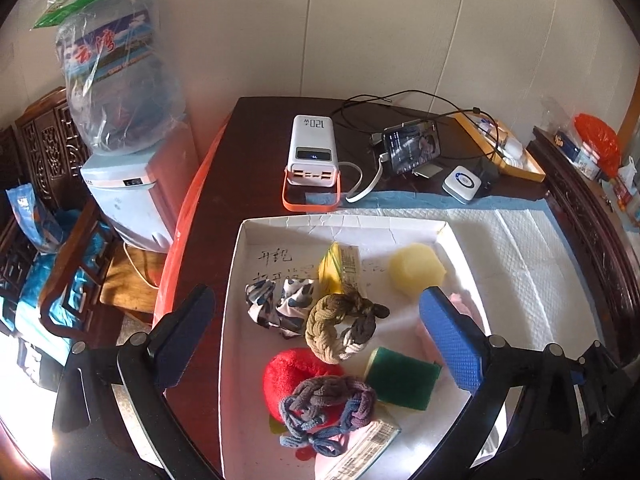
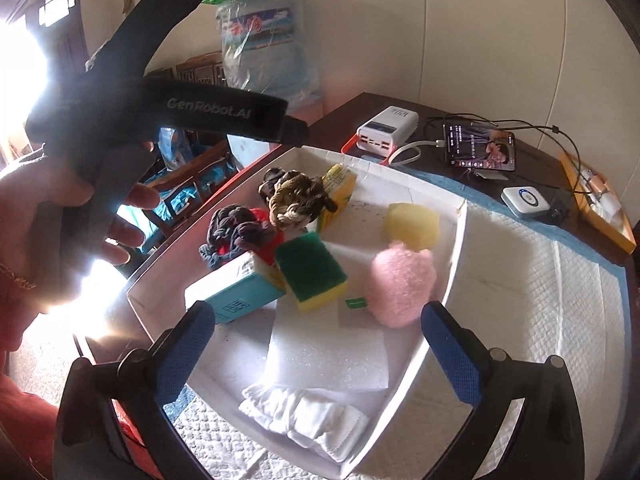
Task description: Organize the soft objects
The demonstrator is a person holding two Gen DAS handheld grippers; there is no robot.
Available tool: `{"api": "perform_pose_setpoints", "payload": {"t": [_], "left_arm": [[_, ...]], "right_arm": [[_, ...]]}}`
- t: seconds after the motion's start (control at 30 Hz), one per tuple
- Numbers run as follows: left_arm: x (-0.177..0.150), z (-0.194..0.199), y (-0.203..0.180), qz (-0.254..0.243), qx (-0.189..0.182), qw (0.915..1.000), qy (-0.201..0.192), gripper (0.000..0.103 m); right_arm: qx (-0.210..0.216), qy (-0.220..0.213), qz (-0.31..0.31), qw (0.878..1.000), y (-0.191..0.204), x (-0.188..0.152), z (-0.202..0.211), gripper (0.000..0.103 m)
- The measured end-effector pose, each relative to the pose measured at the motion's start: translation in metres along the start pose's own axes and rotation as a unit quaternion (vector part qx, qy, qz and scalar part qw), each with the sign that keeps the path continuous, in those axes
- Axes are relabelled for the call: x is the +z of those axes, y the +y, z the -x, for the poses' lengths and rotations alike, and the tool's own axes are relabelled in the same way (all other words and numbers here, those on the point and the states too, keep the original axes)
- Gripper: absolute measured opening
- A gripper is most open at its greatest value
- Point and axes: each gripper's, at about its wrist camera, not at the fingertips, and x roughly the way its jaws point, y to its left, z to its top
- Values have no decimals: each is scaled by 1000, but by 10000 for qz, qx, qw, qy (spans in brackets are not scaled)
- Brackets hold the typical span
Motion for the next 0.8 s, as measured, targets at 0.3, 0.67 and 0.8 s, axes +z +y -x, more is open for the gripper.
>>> {"api": "perform_pose_setpoints", "payload": {"t": [0.3,0.67,0.8], "left_arm": [[0,29,-10,71,8,9993,-358,103],[5,86,-41,-362,465,9933,-996,103],[3,108,-59,-416,618,9887,-1304,103]], "right_arm": [[-79,-358,63,9993,-12,4,15,103],[-498,-1883,-364,9802,-53,14,81,103],[-1104,-2118,-421,9701,-68,15,103,103]]}}
